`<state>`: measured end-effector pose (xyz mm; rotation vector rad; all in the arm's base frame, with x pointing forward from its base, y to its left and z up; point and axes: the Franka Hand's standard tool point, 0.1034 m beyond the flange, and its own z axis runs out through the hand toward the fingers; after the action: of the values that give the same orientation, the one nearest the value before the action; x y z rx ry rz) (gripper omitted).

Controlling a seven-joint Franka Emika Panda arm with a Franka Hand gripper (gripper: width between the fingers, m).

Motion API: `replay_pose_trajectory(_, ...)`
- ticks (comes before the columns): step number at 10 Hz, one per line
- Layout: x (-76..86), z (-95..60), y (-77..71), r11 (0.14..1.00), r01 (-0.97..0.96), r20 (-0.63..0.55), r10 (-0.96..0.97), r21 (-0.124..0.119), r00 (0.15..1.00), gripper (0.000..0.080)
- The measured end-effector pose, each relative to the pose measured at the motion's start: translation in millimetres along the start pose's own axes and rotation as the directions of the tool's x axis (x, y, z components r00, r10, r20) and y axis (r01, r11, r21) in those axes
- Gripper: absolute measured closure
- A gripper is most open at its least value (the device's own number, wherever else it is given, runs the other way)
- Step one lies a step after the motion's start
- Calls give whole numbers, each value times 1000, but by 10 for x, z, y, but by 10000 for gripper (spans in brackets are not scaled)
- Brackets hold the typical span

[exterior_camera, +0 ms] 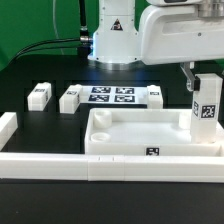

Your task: Assemble desk

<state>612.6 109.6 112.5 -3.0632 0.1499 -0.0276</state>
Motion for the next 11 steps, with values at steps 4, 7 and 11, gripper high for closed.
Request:
replay_pose_trajectory(4,-13,-3,11,908,-418,-8,418,13,908,512)
replay_pose_trajectory(7,-39,3,5,694,-719,23,718,35,695,511)
replay_pose_trajectory(11,-38,7,-28,430,-902,52,901,29,431,511)
